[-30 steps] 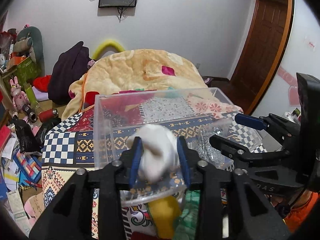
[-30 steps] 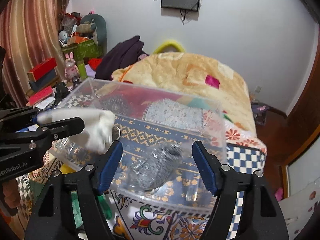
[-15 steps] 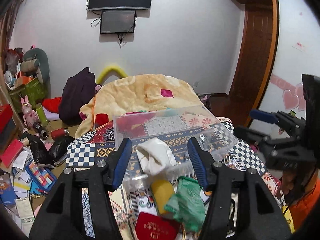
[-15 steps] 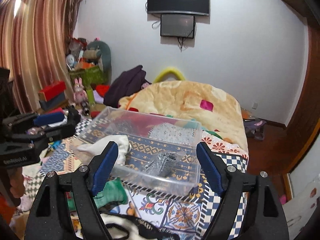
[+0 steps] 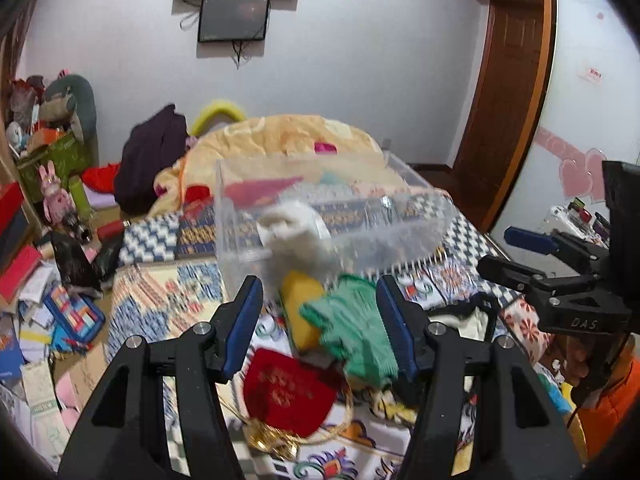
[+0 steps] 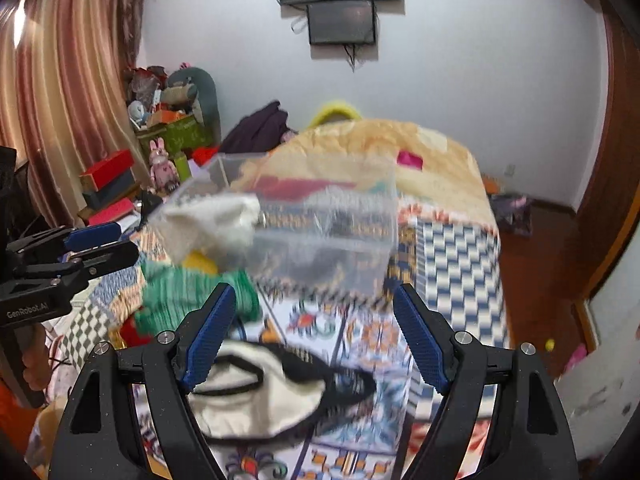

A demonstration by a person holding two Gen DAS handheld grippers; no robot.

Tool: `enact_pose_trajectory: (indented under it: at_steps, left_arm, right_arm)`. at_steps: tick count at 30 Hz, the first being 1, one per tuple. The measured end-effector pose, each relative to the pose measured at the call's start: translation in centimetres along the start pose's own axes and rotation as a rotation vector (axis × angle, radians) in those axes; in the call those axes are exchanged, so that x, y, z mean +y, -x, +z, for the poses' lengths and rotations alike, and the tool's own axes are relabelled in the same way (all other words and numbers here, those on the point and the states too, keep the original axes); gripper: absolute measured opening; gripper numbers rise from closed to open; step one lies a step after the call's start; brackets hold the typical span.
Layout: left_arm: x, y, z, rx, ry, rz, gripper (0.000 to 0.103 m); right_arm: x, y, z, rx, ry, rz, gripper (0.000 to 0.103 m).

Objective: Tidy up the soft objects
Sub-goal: 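Grasp the white bag's black strap with the right tool while the left tool grasps the green knit glove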

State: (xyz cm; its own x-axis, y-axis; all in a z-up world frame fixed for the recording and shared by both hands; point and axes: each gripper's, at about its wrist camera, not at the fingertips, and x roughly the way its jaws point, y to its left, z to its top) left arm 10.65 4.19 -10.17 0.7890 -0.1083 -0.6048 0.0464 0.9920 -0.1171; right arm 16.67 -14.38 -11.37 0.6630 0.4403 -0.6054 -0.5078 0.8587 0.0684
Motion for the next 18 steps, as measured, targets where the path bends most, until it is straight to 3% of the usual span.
enact_pose_trajectory:
  at_steps: [7, 13, 18]
  left_arm:
    - [-0.8, -0.7, -3.0, 0.047, 0.005, 0.0, 0.059]
    - [-0.9, -1.4, -4.6, 0.072, 0.043, -0.019, 0.056]
    - [-1.4, -1.4, -5.0, 0.073, 0.038, -0.013, 0.054]
  right_arm:
    - [-1.6, -0.4, -3.5, 0.082, -0.079, 0.03, 0.077]
    - [-1.7, -0.1, -5.3, 0.118, -0.105, 0.079, 0.047]
    - [-1.2, -0.8, -5.7, 0.141, -0.109, 0.109, 0.045]
